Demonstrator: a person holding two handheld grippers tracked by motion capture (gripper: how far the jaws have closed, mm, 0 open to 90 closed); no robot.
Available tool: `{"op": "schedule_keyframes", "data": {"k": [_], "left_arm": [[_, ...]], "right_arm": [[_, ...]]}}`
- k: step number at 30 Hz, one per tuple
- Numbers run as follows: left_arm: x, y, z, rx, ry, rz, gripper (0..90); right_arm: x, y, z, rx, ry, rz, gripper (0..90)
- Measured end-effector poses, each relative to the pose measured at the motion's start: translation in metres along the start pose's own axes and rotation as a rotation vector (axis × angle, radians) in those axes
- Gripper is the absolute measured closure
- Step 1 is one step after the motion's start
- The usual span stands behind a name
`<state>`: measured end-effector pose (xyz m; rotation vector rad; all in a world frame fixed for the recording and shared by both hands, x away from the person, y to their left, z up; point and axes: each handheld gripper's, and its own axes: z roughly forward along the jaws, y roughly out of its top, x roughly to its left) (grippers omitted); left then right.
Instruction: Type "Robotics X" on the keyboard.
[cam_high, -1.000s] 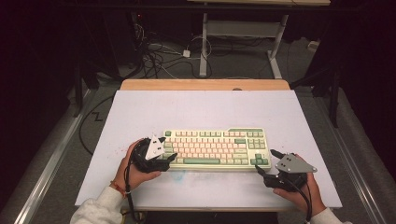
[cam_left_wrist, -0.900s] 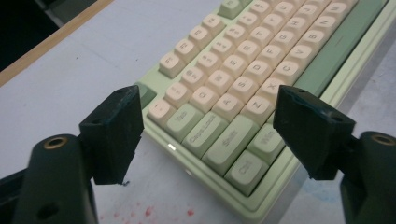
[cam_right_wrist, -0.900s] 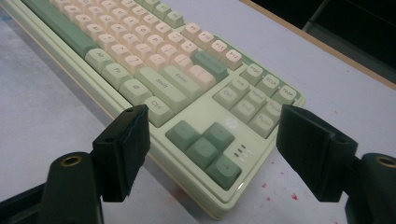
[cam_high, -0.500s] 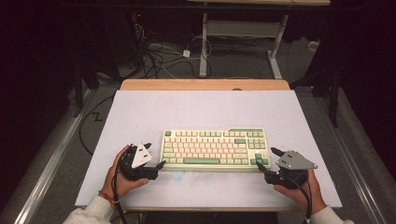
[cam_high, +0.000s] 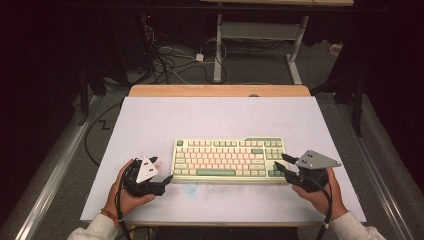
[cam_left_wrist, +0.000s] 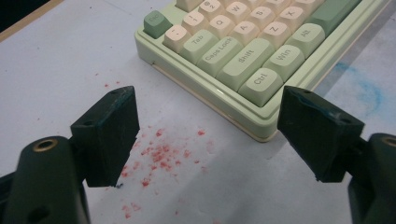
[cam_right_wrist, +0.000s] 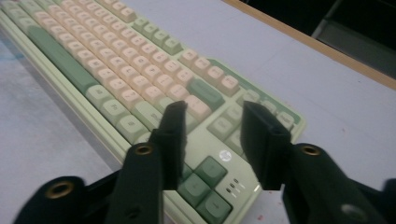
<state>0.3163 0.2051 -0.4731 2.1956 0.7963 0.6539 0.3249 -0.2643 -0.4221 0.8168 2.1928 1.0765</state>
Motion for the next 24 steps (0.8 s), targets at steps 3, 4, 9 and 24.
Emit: {"op": "schedule_keyframes", "data": {"k": [3,4,9,24], "left_arm": [[0.0,-0.001,0.001,0.008,-0.002,0.007,19.6],[0.0,-0.001,0.001,0.01,-0.004,0.008,19.6],[0.0,-0.001,0.001,0.01,-0.005,0.006,19.6],[-0.002,0.0,0.004,0.027,-0.022,0.024,19.6]], "right_arm": [[0.001,0.006,0.004,0.011,0.025,-0.015,78.2],[0.001,0.008,0.006,0.014,0.032,-0.023,81.3],[0.006,0.016,0.016,0.033,0.067,-0.046,87.6],[0.013,0.026,0.04,0.089,0.116,-0.087,89.8]]}}
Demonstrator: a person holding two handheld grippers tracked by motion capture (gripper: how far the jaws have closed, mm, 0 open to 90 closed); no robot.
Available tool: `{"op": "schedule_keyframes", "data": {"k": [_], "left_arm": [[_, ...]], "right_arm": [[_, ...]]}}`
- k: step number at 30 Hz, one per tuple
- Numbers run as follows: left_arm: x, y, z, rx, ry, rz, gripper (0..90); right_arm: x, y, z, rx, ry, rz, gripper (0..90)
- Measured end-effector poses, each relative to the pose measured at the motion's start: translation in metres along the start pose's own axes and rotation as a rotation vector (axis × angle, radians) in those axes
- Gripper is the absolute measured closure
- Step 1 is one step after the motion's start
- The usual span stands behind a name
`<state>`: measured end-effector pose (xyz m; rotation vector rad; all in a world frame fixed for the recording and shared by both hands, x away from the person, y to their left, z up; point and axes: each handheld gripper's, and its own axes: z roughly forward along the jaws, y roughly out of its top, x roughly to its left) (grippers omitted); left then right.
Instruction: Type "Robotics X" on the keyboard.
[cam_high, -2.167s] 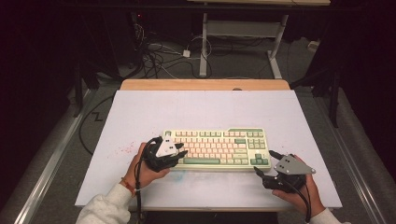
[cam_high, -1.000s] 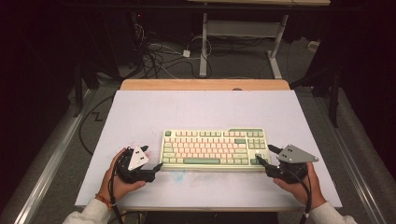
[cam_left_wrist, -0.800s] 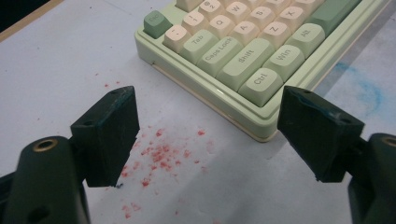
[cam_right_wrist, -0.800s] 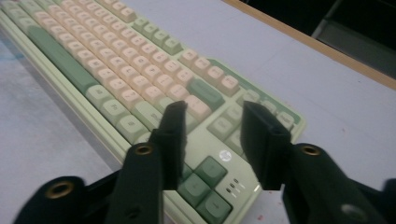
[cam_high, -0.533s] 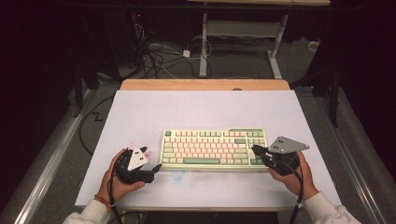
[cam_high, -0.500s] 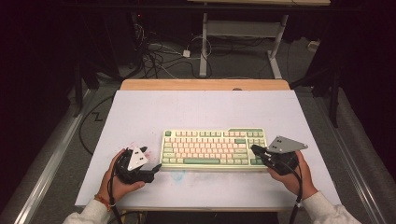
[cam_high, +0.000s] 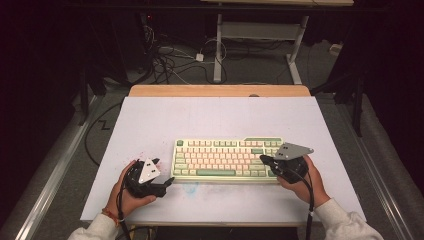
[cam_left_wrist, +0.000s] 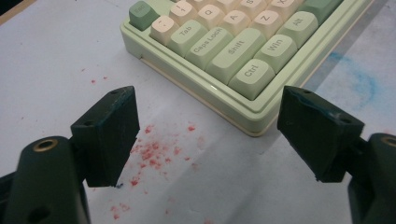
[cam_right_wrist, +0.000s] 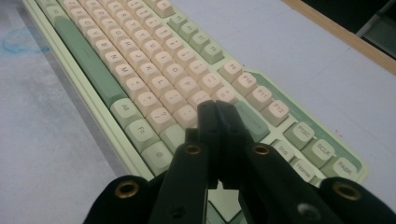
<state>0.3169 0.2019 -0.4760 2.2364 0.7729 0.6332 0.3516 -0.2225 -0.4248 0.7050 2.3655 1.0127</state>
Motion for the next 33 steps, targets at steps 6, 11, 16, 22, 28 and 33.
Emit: {"op": "schedule_keyframes", "data": {"k": [6,11,16,22,28,33], "left_arm": [[-0.001,0.0,0.001,0.003,-0.004,-0.001,19.7],[-0.001,0.0,0.0,0.003,-0.006,-0.001,19.7],[-0.001,0.0,0.001,0.007,-0.008,0.004,19.7],[-0.001,0.002,-0.005,-0.002,0.001,-0.004,21.0],[0.001,0.01,-0.021,-0.054,-0.023,-0.027,42.4],[0.005,0.018,-0.032,-0.046,-0.036,-0.047,69.0]], "right_arm": [[0.004,0.0,0.014,0.039,0.02,-0.017,89.9],[0.006,-0.002,0.024,0.07,0.03,-0.028,89.9],[0.005,-0.006,0.028,0.086,0.031,-0.023,89.9],[0.004,-0.01,0.03,0.098,0.029,-0.019,89.9],[0.004,-0.014,0.031,0.097,0.031,-0.011,89.9],[0.005,-0.015,0.031,0.092,0.027,-0.01,89.9]]}}
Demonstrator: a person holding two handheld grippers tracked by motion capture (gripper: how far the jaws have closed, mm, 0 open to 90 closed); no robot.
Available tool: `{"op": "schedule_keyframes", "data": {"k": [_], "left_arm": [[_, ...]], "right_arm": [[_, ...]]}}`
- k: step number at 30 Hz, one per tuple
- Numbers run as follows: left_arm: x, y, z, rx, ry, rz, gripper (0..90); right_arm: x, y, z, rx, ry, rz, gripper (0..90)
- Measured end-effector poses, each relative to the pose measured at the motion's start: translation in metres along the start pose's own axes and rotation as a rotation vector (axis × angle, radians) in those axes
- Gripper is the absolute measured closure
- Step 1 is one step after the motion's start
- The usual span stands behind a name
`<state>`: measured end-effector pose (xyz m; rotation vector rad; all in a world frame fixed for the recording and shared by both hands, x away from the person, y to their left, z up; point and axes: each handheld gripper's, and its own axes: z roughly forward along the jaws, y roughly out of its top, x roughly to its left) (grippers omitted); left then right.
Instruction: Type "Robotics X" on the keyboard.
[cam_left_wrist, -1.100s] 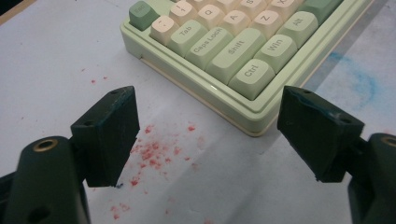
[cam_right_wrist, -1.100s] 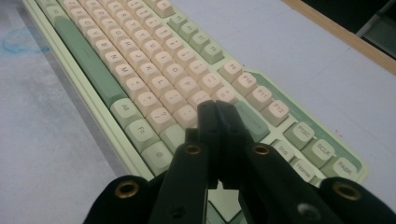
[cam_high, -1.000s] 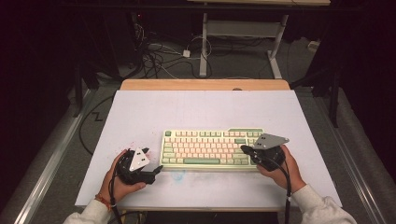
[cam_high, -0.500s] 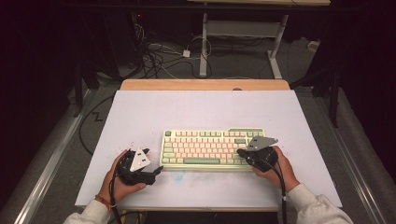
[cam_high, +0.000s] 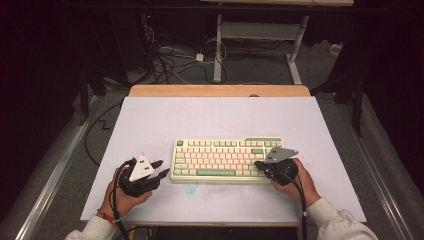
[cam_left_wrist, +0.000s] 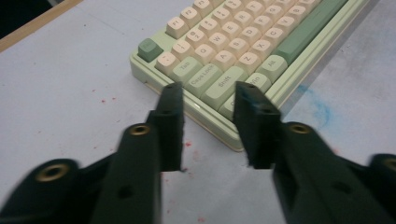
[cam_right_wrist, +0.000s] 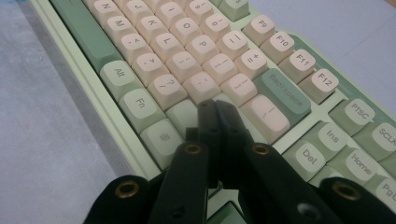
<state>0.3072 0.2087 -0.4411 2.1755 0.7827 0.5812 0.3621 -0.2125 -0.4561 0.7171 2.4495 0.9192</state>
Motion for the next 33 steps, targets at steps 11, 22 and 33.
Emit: {"op": "schedule_keyframes", "data": {"k": [11,22,33], "left_arm": [[0.013,0.02,-0.01,0.045,-0.049,-0.03,87.6],[0.005,0.048,0.005,0.083,-0.091,0.035,87.8],[-0.002,0.071,0.037,0.143,-0.151,0.068,87.8]], "right_arm": [[0.001,-0.001,0.0,-0.006,-0.009,0.001,89.9],[0.002,-0.002,0.0,-0.009,-0.011,-0.001,89.9],[0.003,-0.002,-0.001,-0.009,-0.014,-0.001,89.9]]}}
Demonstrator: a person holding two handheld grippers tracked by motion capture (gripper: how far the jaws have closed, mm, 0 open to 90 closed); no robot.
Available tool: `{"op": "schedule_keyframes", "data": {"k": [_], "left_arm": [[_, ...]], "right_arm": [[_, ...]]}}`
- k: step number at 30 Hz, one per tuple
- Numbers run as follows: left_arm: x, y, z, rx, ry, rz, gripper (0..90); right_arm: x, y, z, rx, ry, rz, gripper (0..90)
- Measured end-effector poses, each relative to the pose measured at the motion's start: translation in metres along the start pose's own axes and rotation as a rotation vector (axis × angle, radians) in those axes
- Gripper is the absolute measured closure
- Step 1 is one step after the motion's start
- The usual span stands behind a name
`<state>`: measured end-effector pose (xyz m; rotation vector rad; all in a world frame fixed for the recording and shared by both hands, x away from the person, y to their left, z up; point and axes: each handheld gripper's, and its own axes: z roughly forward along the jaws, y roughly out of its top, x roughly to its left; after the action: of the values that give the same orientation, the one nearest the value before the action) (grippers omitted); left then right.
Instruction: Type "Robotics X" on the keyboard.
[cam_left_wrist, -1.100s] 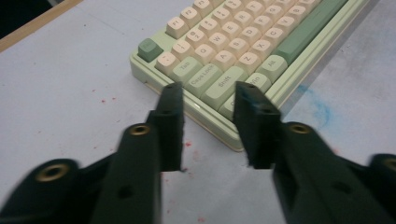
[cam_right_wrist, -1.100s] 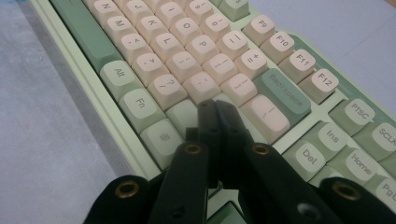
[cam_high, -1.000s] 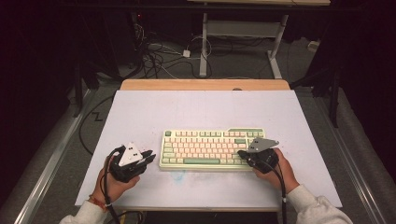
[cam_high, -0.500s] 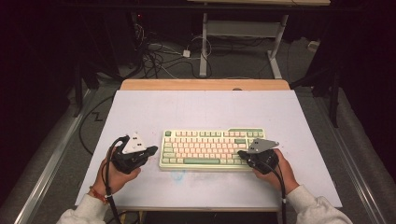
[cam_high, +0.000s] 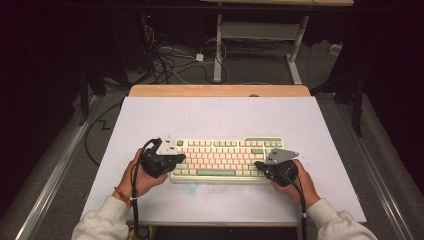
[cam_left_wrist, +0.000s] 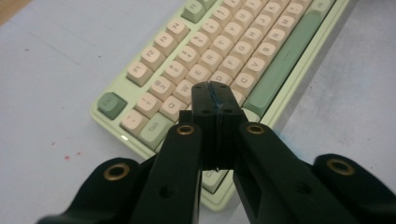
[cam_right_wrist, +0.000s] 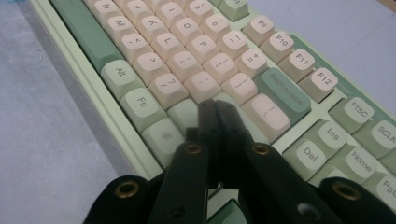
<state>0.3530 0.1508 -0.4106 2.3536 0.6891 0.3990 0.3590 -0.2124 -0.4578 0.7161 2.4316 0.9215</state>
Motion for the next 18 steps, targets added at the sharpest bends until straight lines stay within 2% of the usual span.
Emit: {"op": "schedule_keyframes", "data": {"k": [10,18], "left_arm": [[-0.005,0.015,0.03,0.048,-0.058,0.022,87.8],[-0.009,0.019,0.049,0.105,-0.07,0.057,87.8]], "right_arm": [[0.0,0.0,0.0,0.001,-0.001,0.0,89.9],[0.0,0.0,0.0,0.0,0.0,-0.001,89.9]]}}
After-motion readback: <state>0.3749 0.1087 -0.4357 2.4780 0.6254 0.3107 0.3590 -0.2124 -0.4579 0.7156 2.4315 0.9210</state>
